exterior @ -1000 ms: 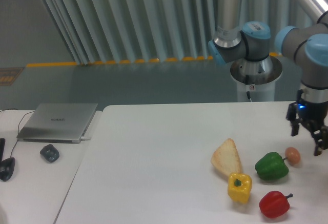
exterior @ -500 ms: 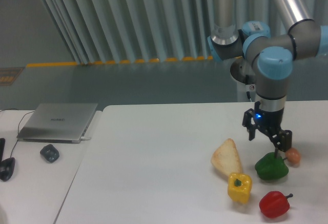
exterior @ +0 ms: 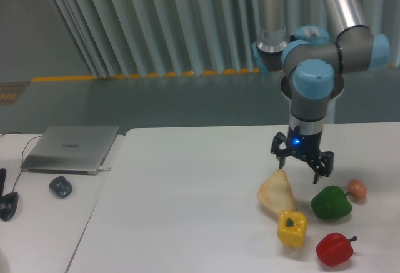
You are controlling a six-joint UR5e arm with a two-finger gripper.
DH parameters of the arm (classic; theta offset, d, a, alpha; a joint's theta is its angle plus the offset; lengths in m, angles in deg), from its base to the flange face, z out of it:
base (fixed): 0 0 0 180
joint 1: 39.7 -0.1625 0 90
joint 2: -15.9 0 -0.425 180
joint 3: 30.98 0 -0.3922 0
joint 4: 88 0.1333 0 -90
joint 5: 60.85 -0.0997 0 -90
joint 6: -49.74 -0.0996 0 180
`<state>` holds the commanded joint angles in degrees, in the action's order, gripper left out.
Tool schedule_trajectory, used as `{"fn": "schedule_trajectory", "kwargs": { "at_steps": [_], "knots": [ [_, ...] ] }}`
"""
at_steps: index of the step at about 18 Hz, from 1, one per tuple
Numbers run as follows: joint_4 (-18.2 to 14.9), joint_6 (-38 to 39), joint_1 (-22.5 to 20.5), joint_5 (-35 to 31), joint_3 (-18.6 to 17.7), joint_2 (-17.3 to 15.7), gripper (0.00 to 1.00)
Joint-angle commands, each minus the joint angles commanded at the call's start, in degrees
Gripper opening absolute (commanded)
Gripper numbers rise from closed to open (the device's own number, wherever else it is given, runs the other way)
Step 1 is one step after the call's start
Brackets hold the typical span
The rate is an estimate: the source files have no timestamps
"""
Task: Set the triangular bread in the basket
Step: 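Lower the open gripper over the triangular bread slice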
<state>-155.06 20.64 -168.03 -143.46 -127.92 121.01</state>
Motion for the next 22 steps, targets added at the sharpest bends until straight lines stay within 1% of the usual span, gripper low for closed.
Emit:
{"fn": "schedule_trajectory", "kwargs": {
  "at_steps": [1, 4, 6, 8, 10, 14, 16, 19, 22],
  "knots": [
    [0.4, 0.0, 0.9, -0.7, 0.0, 1.1, 1.0],
    [0.6, -0.3, 2.7, -3.5, 1.0, 2.6, 1.0],
    [0.6, -0.6, 2.7, -4.0, 1.9, 3.0, 1.0],
    [0.6, -0.7, 2.7, -4.0, 2.0, 3.3, 1.0],
    [0.5, -2.6, 2.6, -4.2, 2.2, 3.9, 1.0],
    [0.5, -4.6, 2.7, -9.6, 1.9, 6.2, 1.0],
    [0.6, -4.7, 3.3, -9.5, 1.5, 6.2, 1.0],
    [0.3, -4.8, 3.2, -8.3, 1.5, 5.4, 1.0],
    [0.3, -4.8, 3.3, -8.0, 1.6, 5.3, 1.0]
  ]
}}
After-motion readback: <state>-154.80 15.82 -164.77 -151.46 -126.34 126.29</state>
